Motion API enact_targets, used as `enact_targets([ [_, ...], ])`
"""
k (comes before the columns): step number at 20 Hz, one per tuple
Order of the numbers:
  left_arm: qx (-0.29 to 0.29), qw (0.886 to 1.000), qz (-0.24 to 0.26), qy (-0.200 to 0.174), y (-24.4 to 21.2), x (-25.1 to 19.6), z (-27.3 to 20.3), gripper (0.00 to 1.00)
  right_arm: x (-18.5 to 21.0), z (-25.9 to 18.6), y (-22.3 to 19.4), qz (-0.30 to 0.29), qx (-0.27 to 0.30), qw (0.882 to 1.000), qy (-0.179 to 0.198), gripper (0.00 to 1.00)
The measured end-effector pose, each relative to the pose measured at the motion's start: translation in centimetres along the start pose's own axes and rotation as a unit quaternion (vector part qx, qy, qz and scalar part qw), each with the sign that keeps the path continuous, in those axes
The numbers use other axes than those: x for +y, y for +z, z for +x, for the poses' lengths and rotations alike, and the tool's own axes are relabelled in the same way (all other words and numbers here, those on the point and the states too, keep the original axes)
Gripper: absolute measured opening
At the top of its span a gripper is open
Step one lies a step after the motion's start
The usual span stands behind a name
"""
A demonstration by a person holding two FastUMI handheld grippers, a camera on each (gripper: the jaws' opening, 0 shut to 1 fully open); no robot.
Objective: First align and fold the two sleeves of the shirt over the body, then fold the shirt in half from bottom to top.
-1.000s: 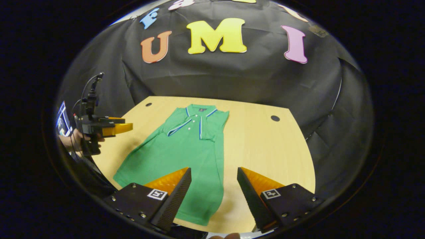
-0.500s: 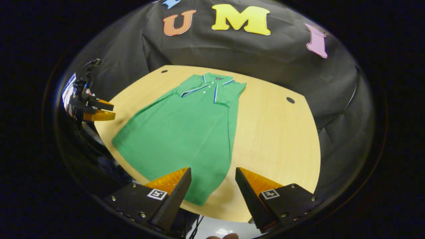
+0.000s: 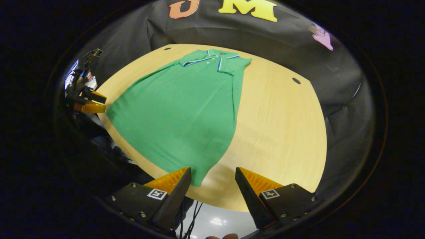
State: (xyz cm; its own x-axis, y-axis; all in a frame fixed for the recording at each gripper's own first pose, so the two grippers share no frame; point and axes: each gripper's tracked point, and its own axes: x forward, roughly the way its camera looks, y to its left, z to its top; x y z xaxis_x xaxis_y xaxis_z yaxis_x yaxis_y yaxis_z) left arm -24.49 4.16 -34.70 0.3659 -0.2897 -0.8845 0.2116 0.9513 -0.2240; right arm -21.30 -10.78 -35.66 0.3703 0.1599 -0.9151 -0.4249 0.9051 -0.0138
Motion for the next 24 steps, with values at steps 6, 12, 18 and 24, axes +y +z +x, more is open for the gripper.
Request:
enact_targets([
  [6, 0.019, 1.000, 0.009, 0.020, -0.5, 0.5, 1.3, 1.00, 1.5, 2.2, -0.5, -0.001, 0.018, 1.000, 0.014, 0.87],
  [12, 0.040, 0.998, 0.031, 0.039, -1.0, 0.9, 2.1, 1.00, 2.4, 3.7, -0.9, -0.004, 0.029, 0.999, 0.020, 0.87],
  [18, 0.027, 0.996, 0.047, 0.068, -1.3, 0.7, 2.5, 1.00, 2.9, 4.0, -1.7, -0.013, 0.044, 0.999, 0.022, 0.89],
  [24, 0.008, 0.997, 0.042, 0.069, -1.4, -0.4, 2.8, 0.82, 3.8, 4.1, -1.8, -0.027, 0.048, 0.998, 0.037, 0.53],
])
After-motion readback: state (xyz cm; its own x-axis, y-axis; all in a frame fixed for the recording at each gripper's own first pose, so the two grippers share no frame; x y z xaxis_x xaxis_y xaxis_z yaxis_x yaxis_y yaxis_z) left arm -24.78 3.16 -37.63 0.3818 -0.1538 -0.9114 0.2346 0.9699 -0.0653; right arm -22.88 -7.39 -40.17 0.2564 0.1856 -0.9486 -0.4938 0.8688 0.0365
